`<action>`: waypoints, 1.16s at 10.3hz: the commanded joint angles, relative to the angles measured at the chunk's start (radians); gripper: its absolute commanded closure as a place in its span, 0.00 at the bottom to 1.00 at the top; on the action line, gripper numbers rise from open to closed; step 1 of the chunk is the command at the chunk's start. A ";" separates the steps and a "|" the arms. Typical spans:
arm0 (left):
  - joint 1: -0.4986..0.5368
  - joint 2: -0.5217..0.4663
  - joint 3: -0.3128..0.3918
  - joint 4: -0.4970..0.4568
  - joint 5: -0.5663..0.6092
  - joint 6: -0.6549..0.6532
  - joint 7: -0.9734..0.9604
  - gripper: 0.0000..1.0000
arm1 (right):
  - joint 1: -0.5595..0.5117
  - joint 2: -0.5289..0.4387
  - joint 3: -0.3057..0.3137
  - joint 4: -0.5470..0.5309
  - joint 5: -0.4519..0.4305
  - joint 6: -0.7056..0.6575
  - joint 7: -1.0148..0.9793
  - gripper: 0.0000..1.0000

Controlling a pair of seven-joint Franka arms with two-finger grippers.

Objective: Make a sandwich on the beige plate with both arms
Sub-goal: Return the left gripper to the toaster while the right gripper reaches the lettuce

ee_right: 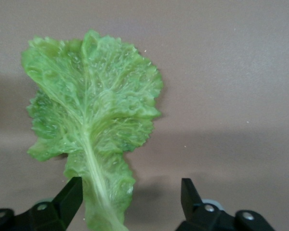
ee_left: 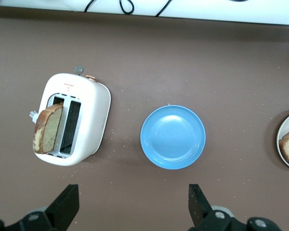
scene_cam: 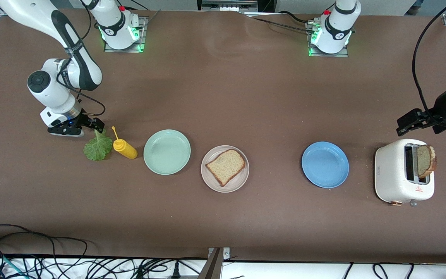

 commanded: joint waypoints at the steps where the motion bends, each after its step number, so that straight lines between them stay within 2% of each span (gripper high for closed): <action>1: 0.067 0.013 -0.009 -0.021 -0.148 0.000 0.043 0.00 | -0.001 0.002 0.002 -0.003 -0.015 0.013 -0.004 0.71; 2: 0.066 0.013 -0.009 -0.031 -0.156 0.000 0.044 0.00 | 0.002 0.002 0.002 -0.003 -0.015 0.013 0.002 0.96; 3: 0.064 0.012 -0.011 -0.044 -0.143 0.000 0.037 0.00 | 0.004 0.002 0.004 -0.003 -0.015 0.010 0.002 1.00; 6: 0.067 0.012 -0.006 -0.024 -0.137 0.000 0.040 0.00 | 0.009 0.002 0.007 -0.003 -0.015 0.009 -0.006 1.00; 8: 0.067 0.018 -0.004 -0.021 -0.092 0.003 0.046 0.00 | 0.009 -0.006 0.007 0.008 -0.015 -0.005 -0.010 1.00; 10: 0.067 0.019 -0.006 -0.019 -0.078 0.004 0.046 0.00 | 0.012 -0.004 0.009 0.028 -0.009 -0.042 -0.004 1.00; 12: 0.069 0.019 -0.006 -0.019 -0.078 0.004 0.046 0.00 | 0.019 -0.024 0.009 0.060 -0.009 -0.149 -0.001 1.00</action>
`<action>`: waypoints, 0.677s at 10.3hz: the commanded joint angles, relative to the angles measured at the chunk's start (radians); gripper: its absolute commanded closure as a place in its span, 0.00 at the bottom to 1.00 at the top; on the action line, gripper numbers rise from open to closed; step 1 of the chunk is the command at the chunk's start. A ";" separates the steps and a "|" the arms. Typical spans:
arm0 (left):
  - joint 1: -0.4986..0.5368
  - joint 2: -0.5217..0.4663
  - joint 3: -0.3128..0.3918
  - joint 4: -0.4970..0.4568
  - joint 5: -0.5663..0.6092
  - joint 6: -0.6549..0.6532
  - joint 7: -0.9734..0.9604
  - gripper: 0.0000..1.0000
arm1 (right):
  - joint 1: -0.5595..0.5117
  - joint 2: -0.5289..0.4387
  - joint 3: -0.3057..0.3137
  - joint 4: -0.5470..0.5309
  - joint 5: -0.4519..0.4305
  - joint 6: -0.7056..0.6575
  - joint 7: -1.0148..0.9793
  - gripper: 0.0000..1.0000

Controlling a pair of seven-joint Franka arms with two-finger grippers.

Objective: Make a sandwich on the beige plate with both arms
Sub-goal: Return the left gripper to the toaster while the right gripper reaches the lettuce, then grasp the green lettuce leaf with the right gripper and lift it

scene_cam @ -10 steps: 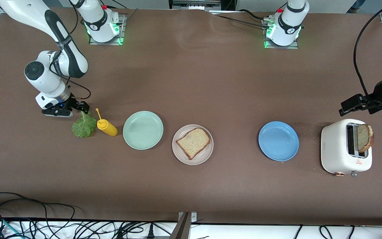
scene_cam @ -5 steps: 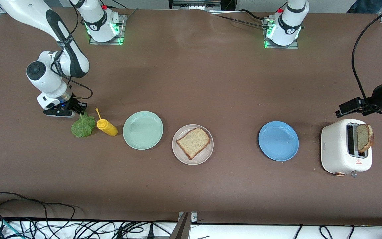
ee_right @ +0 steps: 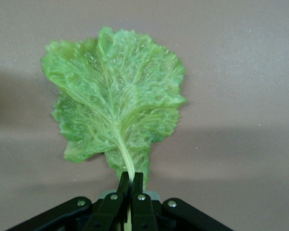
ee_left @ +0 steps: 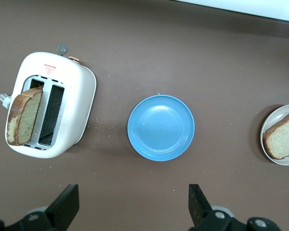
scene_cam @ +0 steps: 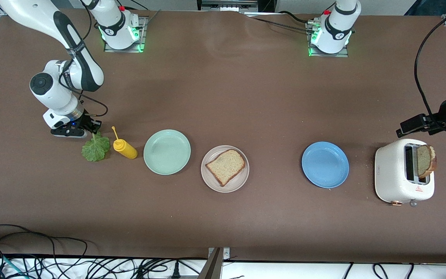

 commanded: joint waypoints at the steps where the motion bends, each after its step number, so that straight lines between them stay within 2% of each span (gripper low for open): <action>1: 0.006 -0.001 -0.008 0.007 0.024 0.002 0.022 0.00 | 0.005 -0.024 0.000 0.078 -0.008 -0.164 -0.004 1.00; 2: 0.008 -0.001 -0.008 0.007 0.026 0.002 0.022 0.00 | 0.005 -0.033 0.000 0.146 -0.008 -0.282 -0.004 1.00; 3: 0.000 -0.001 -0.006 0.007 0.028 0.002 0.022 0.00 | 0.004 -0.029 0.000 0.254 -0.005 -0.471 -0.002 1.00; 4: -0.011 -0.001 0.003 0.006 0.028 0.002 0.022 0.00 | -0.002 0.001 -0.002 0.413 -0.001 -0.695 0.006 1.00; 5: -0.064 -0.001 0.058 0.006 0.028 0.002 0.023 0.00 | -0.004 0.037 -0.002 0.526 0.001 -0.828 0.009 1.00; 7: -0.266 -0.009 0.298 0.006 0.008 0.002 0.034 0.00 | 0.004 0.031 0.000 0.597 0.002 -0.860 0.007 1.00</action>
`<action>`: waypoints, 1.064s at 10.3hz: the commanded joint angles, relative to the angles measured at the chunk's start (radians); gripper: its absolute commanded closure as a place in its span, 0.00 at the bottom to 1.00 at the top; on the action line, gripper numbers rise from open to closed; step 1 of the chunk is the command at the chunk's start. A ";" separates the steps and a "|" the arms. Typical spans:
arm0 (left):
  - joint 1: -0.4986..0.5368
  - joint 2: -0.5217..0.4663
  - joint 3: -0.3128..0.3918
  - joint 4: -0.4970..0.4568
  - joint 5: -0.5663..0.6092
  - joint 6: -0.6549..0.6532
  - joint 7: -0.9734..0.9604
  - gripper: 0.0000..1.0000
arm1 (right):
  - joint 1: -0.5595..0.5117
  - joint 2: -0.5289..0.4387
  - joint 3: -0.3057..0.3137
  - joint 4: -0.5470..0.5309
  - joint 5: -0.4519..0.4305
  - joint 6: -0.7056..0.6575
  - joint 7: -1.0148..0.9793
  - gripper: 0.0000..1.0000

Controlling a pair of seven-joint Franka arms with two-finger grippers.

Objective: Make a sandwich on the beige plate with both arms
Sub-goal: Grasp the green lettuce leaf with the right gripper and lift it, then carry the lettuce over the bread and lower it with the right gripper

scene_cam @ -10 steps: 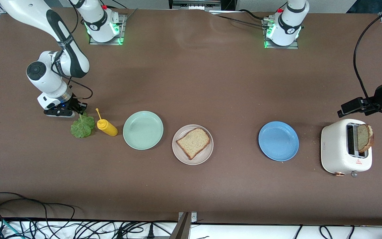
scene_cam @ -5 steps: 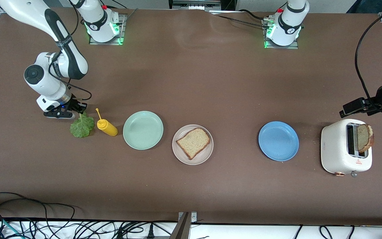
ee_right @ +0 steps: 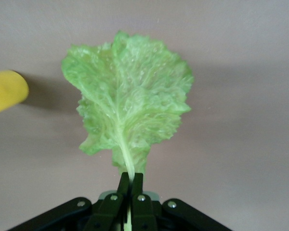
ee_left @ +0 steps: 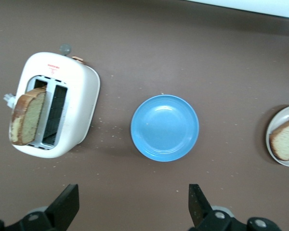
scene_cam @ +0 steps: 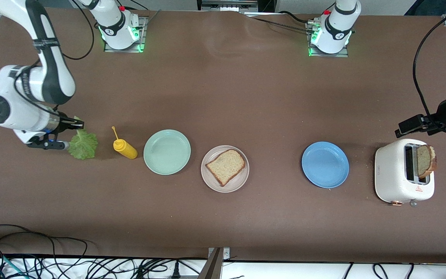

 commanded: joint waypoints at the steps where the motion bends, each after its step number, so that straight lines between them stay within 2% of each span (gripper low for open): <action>1: -0.142 -0.009 0.161 0.006 -0.033 0.001 0.030 0.00 | 0.005 0.035 0.003 0.130 0.003 -0.087 0.001 1.00; 2: -0.138 -0.010 0.163 0.006 -0.056 0.001 0.049 0.00 | 0.011 0.035 0.003 0.205 0.008 -0.172 0.007 1.00; 3: -0.136 -0.010 0.163 0.004 -0.055 0.001 0.052 0.00 | 0.026 0.035 0.003 0.265 0.050 -0.240 0.073 1.00; 6: -0.133 -0.014 0.156 0.007 -0.042 0.000 0.050 0.00 | 0.083 0.033 0.042 0.356 0.078 -0.313 0.266 1.00; 8: -0.136 -0.036 0.145 0.007 -0.041 -0.002 0.049 0.00 | 0.100 0.035 0.144 0.412 0.078 -0.313 0.512 1.00; 10: -0.147 -0.059 0.143 0.007 -0.039 -0.005 0.041 0.00 | 0.124 0.047 0.250 0.416 0.077 -0.281 0.758 1.00; 11: -0.150 -0.078 0.142 0.007 -0.036 -0.005 0.038 0.00 | 0.156 0.053 0.273 0.416 0.078 -0.226 0.853 1.00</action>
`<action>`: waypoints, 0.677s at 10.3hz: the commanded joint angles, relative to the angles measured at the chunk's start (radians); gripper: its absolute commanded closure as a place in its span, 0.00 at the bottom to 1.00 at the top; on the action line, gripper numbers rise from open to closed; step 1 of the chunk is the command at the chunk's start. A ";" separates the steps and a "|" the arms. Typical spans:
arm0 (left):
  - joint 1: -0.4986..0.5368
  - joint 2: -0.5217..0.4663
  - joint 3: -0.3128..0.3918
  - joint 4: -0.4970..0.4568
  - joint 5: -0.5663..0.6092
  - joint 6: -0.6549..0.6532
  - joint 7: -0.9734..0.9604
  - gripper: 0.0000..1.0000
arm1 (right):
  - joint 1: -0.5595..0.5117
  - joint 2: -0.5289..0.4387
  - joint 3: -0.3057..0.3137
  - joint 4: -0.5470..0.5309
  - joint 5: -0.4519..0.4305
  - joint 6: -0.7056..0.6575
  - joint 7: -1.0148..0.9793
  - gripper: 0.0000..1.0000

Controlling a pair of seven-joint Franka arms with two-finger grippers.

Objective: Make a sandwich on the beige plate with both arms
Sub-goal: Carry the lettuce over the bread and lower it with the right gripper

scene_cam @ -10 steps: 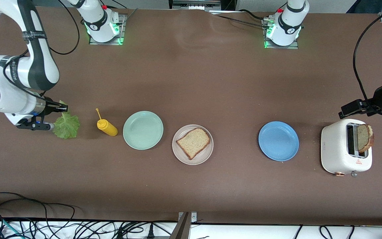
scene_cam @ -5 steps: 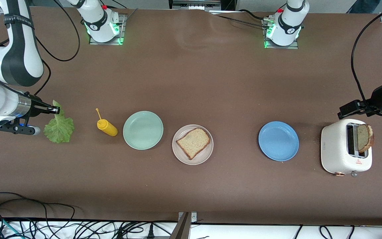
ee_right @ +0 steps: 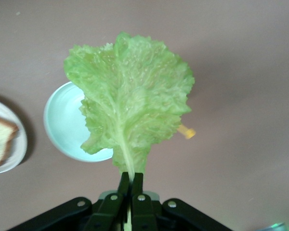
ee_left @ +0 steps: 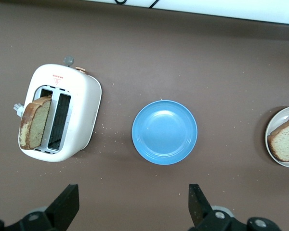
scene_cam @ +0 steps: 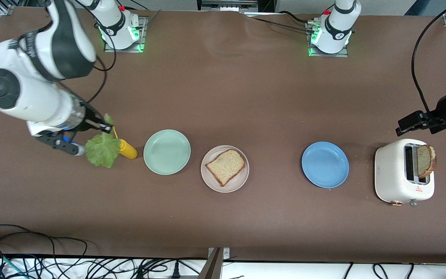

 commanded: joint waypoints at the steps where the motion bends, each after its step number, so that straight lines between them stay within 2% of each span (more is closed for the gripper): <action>1: -0.009 -0.038 0.007 -0.005 -0.009 -0.008 0.010 0.00 | 0.077 0.057 0.033 0.037 0.006 0.091 0.219 1.00; 5: 0.015 -0.016 0.021 -0.014 -0.011 -0.007 0.022 0.00 | 0.269 0.214 0.033 0.037 0.003 0.420 0.634 1.00; 7: 0.017 -0.002 0.021 -0.014 -0.009 -0.007 0.022 0.00 | 0.322 0.280 0.032 0.037 0.001 0.590 0.766 1.00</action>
